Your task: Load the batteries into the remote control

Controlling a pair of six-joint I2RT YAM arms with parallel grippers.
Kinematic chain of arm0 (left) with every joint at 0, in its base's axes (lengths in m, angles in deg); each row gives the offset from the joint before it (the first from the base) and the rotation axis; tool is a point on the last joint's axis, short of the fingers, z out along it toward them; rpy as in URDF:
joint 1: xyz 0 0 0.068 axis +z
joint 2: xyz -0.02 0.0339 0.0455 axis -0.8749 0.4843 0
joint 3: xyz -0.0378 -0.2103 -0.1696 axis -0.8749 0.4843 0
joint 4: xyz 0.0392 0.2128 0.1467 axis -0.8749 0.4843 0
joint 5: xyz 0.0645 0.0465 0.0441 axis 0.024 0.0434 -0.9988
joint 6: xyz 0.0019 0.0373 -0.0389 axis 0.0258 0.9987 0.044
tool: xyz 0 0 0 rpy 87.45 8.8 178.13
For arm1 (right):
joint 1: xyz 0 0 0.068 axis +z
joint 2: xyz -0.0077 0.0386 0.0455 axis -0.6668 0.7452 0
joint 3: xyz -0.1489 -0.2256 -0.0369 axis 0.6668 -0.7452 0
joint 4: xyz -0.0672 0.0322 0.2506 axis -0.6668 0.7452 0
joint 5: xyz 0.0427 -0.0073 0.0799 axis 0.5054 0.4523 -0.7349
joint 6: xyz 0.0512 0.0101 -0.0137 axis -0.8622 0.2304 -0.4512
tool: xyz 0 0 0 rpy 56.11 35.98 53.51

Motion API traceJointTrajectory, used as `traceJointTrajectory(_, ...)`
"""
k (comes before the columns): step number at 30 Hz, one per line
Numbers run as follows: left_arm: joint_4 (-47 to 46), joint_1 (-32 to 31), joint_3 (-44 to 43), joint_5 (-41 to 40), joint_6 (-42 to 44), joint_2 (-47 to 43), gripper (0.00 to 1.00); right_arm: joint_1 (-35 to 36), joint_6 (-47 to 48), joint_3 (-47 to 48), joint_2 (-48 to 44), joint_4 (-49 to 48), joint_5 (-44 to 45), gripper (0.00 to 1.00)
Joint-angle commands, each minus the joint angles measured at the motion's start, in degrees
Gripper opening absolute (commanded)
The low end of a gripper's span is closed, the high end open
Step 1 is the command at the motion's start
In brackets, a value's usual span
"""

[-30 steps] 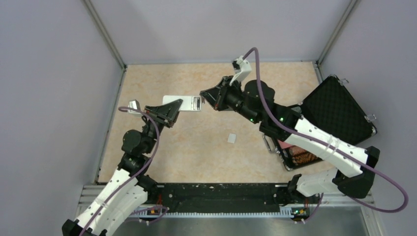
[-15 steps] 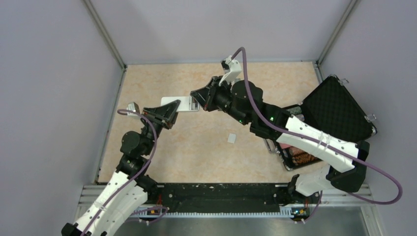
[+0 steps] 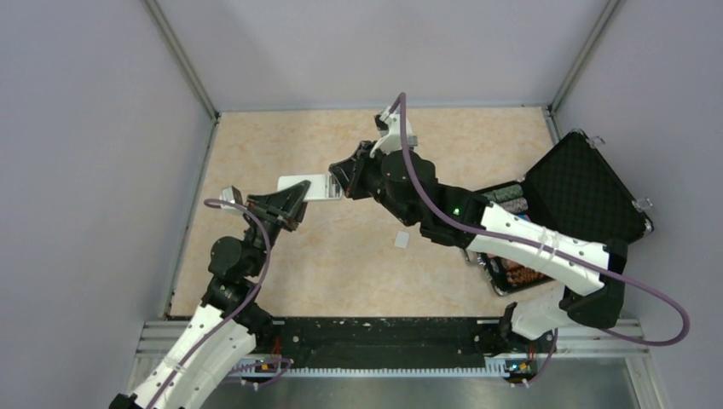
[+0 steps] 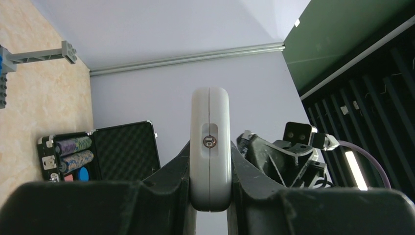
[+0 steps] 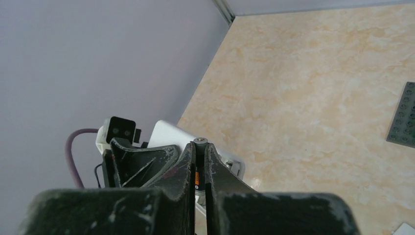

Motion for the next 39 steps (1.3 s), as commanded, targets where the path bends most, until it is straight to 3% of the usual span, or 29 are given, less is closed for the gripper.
traceJointTrajectory(1, -2.3, -0.1, -0.1, -0.6, -0.7, -1.7, 0.0, 1.6, -0.3, 1.8, 1.6, 0.0, 3.1, 0.0)
traceJointTrajectory(17, -1.5, -0.1, 1.6, -2.9, -2.9, -3.8, 0.0, 5.1, 2.3, 1.4, 3.6, 0.8, 9.7, 0.0)
traceJointTrajectory(39, -3.0, -0.1, 2.5, -2.8, -2.6, -4.2, 0.0, 6.1, 2.3, 2.3, 5.1, 0.5, 11.5, 0.03)
